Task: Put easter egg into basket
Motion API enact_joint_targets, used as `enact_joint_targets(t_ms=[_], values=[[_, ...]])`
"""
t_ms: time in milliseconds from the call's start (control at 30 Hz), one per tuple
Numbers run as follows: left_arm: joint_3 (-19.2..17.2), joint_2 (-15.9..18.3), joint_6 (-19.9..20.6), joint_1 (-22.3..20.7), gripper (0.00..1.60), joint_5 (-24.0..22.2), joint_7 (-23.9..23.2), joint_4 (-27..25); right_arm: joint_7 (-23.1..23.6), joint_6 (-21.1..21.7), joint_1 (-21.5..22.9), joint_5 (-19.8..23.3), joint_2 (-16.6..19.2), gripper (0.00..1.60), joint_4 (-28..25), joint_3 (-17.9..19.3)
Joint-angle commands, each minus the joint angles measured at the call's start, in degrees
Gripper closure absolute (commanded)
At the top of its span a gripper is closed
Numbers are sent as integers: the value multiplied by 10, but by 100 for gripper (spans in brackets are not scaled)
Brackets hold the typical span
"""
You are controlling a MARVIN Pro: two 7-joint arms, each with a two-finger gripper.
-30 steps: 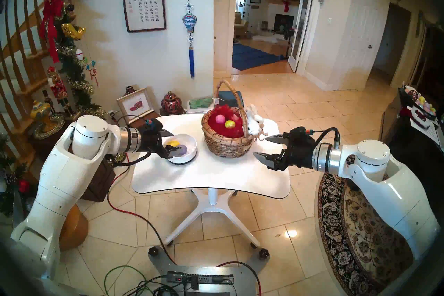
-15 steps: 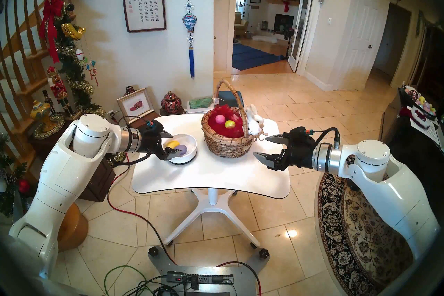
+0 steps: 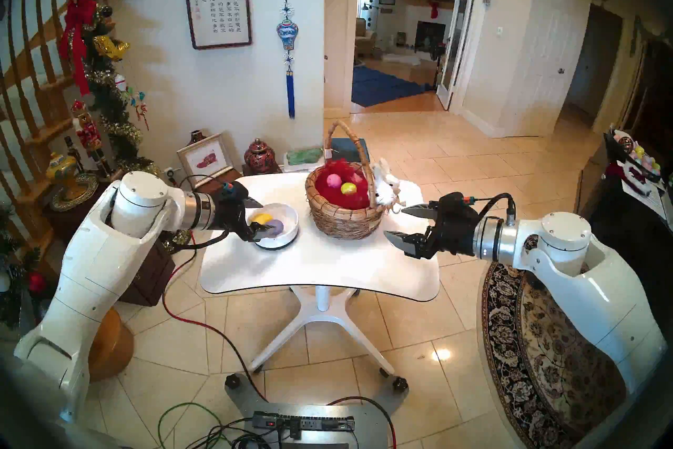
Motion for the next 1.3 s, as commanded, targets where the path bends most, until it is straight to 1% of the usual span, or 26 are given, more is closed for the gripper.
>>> enact_joint_targets(t_ms=[0,200,500,600,700,767,833,900,933,1033,1267], values=[[9,-1,2,-20,0,4,-7,7,-1,-1,1,1,1,0,-1,5],[16,-3,0,-26,0,10,-7,16,-1,-1,1,1,1,0,-1,5],[15,-8,0,-28,1,13,-6,21,-1,-1,1,1,1,0,-1,5],[16,-8,-1,-28,10,15,-7,22,-1,-1,1,1,1,0,-1,5],[16,-9,-3,-28,15,17,-7,23,-1,-1,1,1,1,0,-1,5],[16,-9,-4,-27,29,19,-7,23,-1,-1,1,1,1,0,-1,5],[16,-9,-6,-24,48,19,-8,20,-1,-1,1,1,1,0,-1,5],[16,-8,-8,-23,61,20,-9,20,-1,-1,1,1,1,0,-1,5],[16,-8,-8,-23,72,20,-10,20,-1,-1,1,1,1,0,-1,5],[16,-7,-8,-22,76,21,-11,18,-1,-1,1,1,1,0,-1,5],[17,-7,-9,-21,67,23,-13,18,-1,-1,1,1,1,0,-1,5]])
